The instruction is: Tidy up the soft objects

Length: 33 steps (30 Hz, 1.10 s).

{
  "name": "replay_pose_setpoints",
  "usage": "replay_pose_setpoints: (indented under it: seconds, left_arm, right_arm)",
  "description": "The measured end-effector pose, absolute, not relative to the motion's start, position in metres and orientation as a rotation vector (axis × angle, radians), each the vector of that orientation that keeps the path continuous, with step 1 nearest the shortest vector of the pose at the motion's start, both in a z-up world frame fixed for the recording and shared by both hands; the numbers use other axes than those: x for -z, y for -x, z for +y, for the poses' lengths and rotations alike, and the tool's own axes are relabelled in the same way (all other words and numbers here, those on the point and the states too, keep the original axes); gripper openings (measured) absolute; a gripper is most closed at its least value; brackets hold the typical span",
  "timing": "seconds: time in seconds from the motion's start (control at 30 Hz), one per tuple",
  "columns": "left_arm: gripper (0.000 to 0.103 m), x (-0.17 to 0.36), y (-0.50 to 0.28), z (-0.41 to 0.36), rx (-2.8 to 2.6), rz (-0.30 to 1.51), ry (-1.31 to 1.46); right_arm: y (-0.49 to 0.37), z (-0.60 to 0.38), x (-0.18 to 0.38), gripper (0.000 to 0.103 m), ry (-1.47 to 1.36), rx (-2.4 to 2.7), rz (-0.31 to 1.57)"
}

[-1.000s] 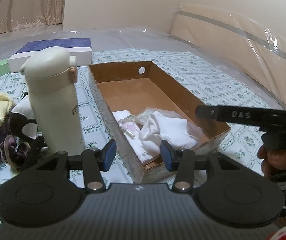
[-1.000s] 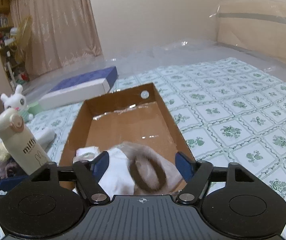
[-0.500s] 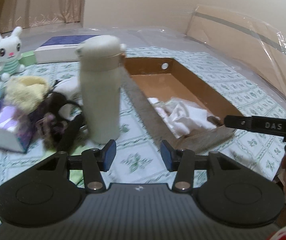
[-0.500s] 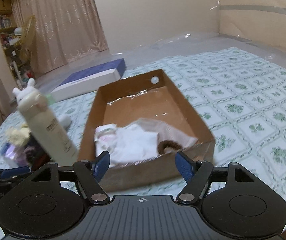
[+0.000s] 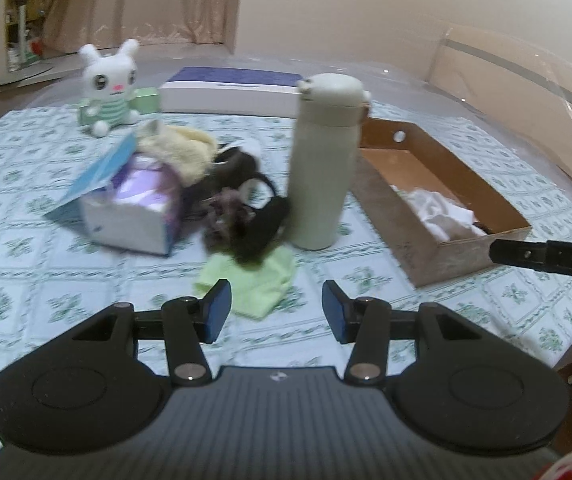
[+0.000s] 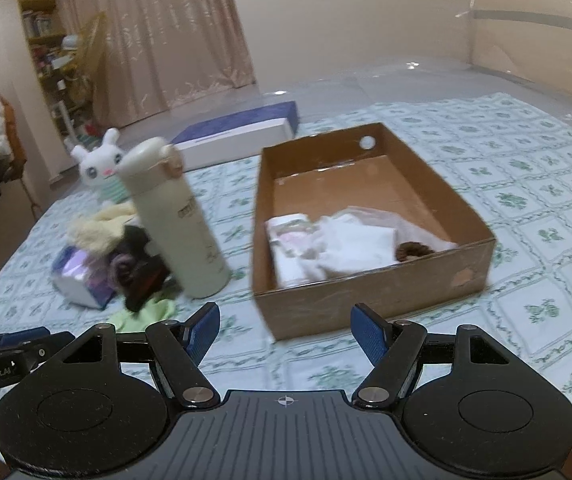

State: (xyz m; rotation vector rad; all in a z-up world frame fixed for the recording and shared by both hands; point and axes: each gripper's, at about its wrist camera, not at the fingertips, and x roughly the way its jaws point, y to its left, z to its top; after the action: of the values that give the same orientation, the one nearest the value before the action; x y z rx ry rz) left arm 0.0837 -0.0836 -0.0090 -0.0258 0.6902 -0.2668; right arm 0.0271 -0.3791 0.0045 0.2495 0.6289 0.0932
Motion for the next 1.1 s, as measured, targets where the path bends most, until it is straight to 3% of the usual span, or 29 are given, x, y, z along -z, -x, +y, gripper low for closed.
replay_pose_setpoints:
  seconds: [0.5,1.1]
  left_arm:
    - [0.049,0.006,-0.058,-0.025,0.161,0.691,0.047]
    - [0.050,0.011,-0.057,-0.007,0.138,0.707,0.062]
  right_arm:
    - [-0.023,-0.316,-0.007,0.072,-0.172,-0.198,0.647]
    - [-0.029,-0.288,-0.008,0.072,-0.130,-0.243,0.655]
